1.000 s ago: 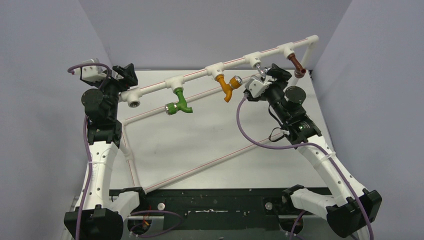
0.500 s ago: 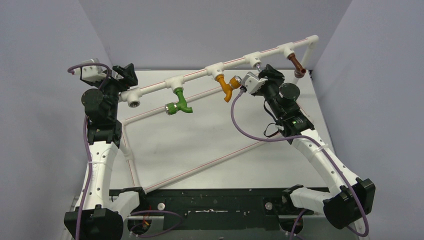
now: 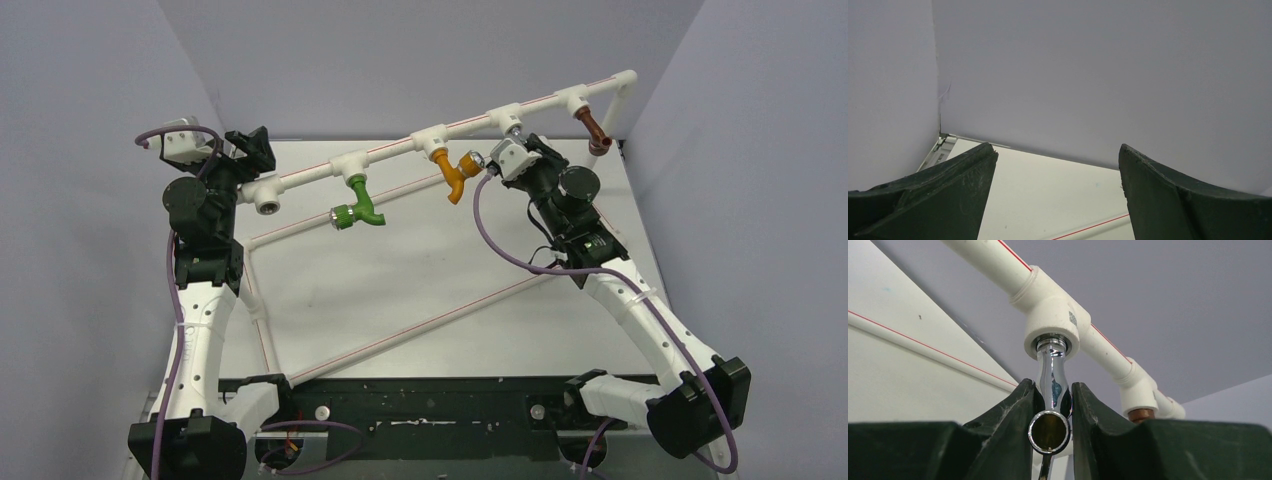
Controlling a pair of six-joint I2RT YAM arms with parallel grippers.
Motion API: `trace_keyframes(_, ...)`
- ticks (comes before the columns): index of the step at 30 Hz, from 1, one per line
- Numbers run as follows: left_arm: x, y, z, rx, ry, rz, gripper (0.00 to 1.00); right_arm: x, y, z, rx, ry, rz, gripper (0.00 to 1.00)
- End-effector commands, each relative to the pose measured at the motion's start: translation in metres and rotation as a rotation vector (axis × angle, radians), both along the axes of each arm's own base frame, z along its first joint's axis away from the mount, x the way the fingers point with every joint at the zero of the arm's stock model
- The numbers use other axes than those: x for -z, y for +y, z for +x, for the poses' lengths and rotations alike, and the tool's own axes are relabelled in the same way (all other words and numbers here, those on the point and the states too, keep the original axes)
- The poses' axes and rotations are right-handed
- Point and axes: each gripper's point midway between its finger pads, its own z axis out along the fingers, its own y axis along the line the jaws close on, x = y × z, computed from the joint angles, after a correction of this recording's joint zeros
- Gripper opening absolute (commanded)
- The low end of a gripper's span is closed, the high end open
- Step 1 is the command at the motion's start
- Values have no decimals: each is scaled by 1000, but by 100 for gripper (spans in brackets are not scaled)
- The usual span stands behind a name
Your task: Install the water faucets
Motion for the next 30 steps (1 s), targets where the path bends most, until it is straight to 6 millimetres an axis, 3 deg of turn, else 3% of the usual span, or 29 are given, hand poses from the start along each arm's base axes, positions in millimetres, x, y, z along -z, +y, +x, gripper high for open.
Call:
trace_keyframes(1,142,-4,-1,35,444,-42,90,-43,13,-12,-68,-11,374,0)
trace_keyframes(14,141,-4,-1,38,441,-44,90,-61,28,-30,-137,242,1213,0)
trace_keyframes(19,141,-4,-1,38,441,-44,90,-79,40,-41,-242,330,1459,0)
trace_keyframes(30,140,-4,-2,39,439,-44,90,-121,39,-59,-430,477,1989,0)
